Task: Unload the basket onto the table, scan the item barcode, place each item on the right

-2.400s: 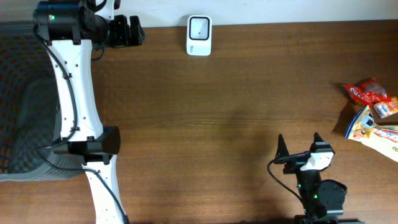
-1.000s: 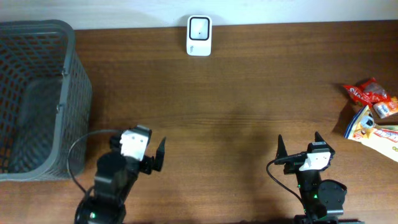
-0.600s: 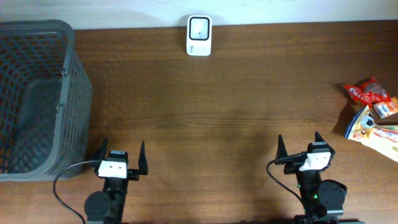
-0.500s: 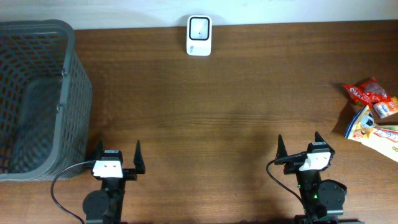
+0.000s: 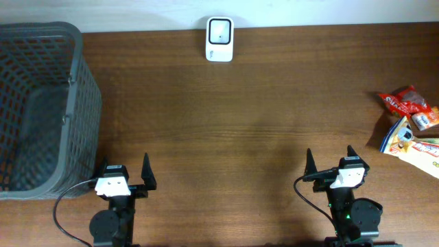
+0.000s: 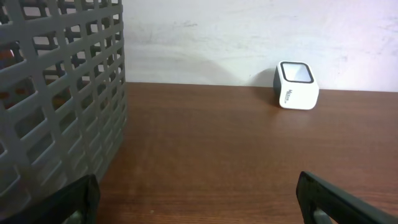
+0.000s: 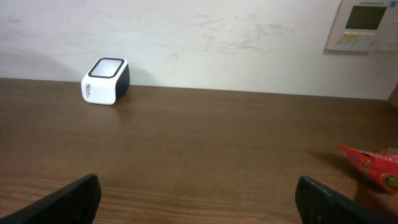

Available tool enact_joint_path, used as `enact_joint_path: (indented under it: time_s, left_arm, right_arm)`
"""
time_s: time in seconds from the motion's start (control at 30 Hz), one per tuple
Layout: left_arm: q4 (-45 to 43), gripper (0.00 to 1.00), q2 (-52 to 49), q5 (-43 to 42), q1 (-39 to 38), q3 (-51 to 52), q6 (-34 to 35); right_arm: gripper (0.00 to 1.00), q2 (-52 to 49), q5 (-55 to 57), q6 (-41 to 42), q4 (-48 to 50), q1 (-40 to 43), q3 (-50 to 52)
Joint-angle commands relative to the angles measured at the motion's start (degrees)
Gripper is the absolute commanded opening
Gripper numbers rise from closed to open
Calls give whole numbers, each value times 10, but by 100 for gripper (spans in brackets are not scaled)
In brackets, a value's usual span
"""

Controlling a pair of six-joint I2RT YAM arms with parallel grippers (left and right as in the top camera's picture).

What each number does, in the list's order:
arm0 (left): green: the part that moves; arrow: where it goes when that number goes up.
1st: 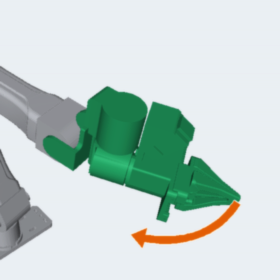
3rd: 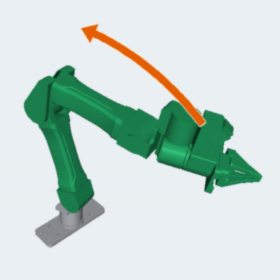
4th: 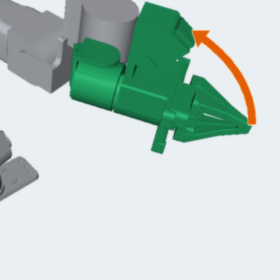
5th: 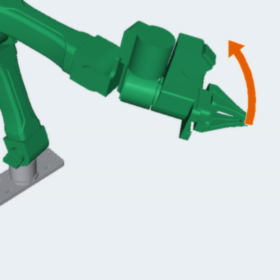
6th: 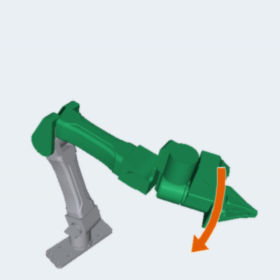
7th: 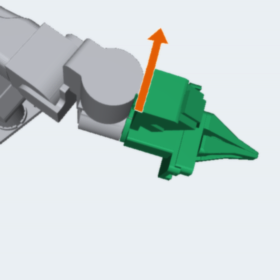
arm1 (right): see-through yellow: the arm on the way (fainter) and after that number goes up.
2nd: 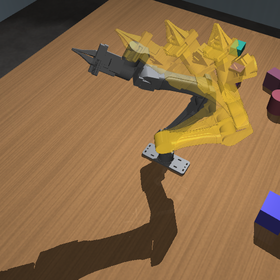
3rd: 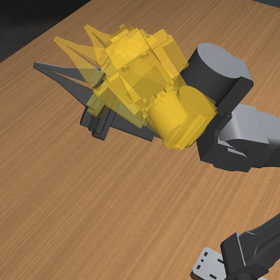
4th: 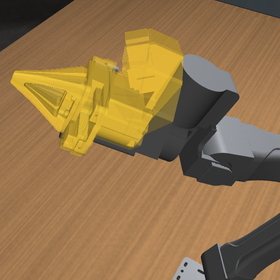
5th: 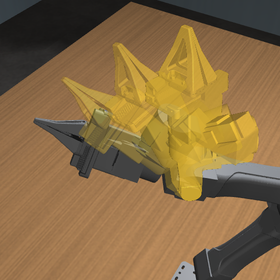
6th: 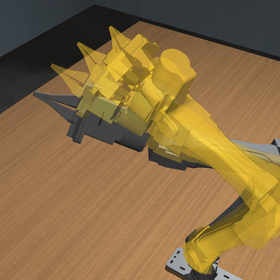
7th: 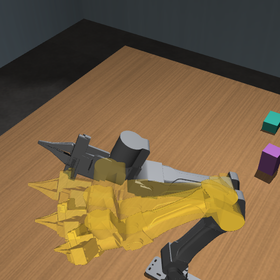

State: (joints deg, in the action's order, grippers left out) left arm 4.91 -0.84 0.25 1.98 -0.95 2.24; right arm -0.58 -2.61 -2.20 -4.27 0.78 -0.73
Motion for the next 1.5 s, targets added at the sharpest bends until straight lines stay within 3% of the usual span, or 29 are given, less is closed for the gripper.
enact_joint_path:
  time_s: [0.0, 1.47]
  left_arm:
    - [1, 99, 6, 0, 3, 5, -28]
    - [-1, 99, 5, 0, 3, 4, -45]
  right_arm:
    - [99, 4, -3, -4, 0, 4, 4]
    - [99, 4, 16, 27, -3, 4, 4]
